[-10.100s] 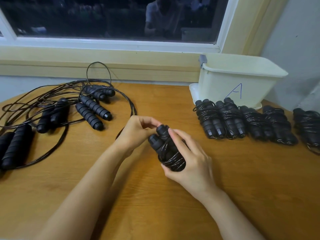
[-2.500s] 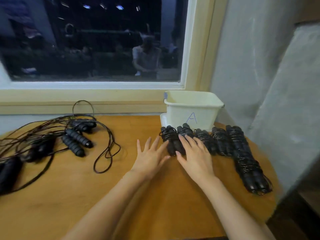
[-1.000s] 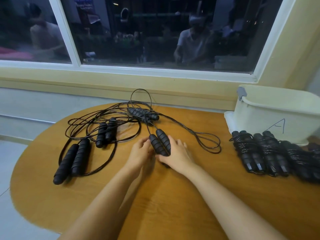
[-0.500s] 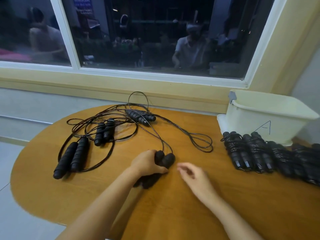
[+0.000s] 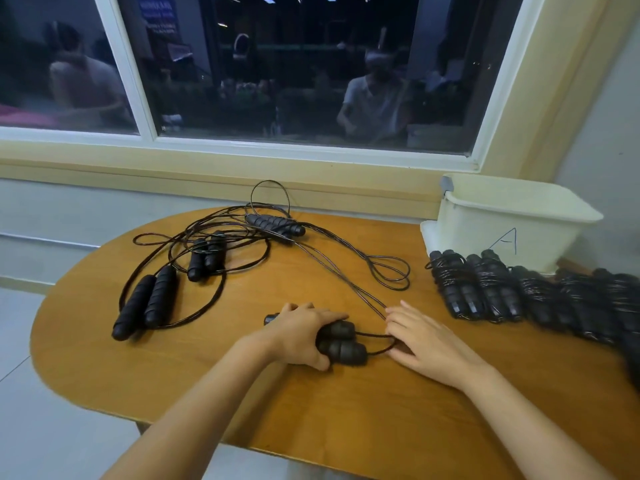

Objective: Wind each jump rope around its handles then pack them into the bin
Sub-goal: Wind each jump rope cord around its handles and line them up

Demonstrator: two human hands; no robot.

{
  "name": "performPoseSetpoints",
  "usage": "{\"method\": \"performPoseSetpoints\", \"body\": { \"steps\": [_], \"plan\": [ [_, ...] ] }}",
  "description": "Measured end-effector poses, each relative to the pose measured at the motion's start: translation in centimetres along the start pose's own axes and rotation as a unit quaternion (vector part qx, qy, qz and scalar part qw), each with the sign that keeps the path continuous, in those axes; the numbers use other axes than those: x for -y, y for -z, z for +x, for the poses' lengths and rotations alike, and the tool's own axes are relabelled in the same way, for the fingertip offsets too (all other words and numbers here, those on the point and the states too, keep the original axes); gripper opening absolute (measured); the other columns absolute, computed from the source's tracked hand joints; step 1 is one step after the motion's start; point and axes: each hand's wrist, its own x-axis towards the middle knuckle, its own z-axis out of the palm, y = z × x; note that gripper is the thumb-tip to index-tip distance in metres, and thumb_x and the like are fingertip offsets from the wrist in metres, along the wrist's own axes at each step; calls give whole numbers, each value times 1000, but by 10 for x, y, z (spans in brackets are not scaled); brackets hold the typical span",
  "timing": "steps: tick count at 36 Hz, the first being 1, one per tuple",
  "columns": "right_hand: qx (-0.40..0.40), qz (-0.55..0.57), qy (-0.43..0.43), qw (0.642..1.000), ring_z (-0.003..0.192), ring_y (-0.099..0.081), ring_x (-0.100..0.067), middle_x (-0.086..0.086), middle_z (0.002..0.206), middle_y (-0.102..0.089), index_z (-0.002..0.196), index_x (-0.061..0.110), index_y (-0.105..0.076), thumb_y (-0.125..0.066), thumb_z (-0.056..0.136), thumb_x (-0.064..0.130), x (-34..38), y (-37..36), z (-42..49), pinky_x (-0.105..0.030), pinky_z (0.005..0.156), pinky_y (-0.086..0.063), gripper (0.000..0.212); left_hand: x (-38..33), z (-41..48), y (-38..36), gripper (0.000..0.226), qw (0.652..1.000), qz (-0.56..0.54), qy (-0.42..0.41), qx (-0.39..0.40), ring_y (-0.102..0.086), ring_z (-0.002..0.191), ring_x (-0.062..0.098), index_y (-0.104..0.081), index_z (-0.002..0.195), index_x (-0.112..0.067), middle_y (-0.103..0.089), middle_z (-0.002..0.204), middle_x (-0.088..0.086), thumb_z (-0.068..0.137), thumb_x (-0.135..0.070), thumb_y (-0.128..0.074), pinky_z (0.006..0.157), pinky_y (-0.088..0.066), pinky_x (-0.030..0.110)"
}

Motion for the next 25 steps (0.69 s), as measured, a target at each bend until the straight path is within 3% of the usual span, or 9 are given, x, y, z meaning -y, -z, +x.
{"method": "performPoseSetpoints", "body": {
  "steps": [4,7,10,12,14,17,19,22,25],
  "plan": [
    [-31,14,-23,999,112,-56,-2,13,108,-61,88,28,-56,-37,96,61,-1,-4,-18,-24,120,-22,40,-4,-2,0,88,1000,-11,9,-14,-34,136,28,-25,152,-38,-47,143,-11,77,-42,-70,111,-23,51],
    [-91,-37,-49,994,89,-63,0,18,95,-67,100,29,-68,-32,95,65,-7,-1,-30,-20,92,-50,51,-5,-3,0,85,999,-33,20,-24,-33,136,24,-24,154,-36,-45,148,-10,81,-41,-68,110,-23,46],
    [-130,-71,-77,986,74,-67,1,15,85,-72,98,28,-72,-37,96,58,-12,-5,-40,-20,68,-53,46,-3,-2,-4,79,998,-38,19,-52,-40,124,17,-27,153,-34,-47,144,-10,84,-43,-64,100,-30,37],
    [-153,-69,-119,979,61,-63,-3,13,72,-66,85,28,-68,-34,97,54,-12,-6,-44,-24,61,-54,44,-5,-1,-7,75,996,-50,20,-78,-42,127,17,-31,153,-30,-46,144,-7,86,-45,-63,103,-32,36],
    [-186,-78,-148,968,53,-55,-6,13,64,-55,73,25,-62,-50,92,44,-13,-6,-46,-29,55,-53,29,-9,0,-10,74,993,-60,23,-96,-41,131,17,-32,152,-28,-44,145,-5,88,-47,-62,109,-28,36],
    [-195,-71,-158,965,67,-59,-11,10,74,-59,75,22,-67,-63,84,37,-13,-6,-43,-28,58,-51,18,-7,-1,-17,73,992,-19,25,-125,-33,137,18,-28,153,-34,-42,148,-7,89,-54,-57,119,-8,44],
    [-170,-61,-164,970,92,-63,-16,6,98,-67,98,20,-74,-68,84,36,-12,-7,-41,-31,73,-53,22,-1,-4,-22,73,991,12,34,-132,-25,141,20,-23,153,-42,-37,151,-9,89,-63,-50,120,1,54],
    [-117,-19,-155,981,124,-49,-14,6,131,-57,133,23,-60,-67,86,44,-5,-7,-40,-34,101,-41,52,7,-11,-28,76,988,28,49,-144,-21,143,19,-16,153,-47,-31,154,-10,87,-73,-45,120,-1,57],
    [-108,30,-106,988,131,-36,-9,10,137,-51,129,26,-61,-56,87,55,11,-5,-32,-33,108,-31,52,14,-15,-36,81,984,-4,48,-169,-21,142,17,-16,153,-46,-29,155,-11,85,-73,-49,120,-12,53]
  ]
}}
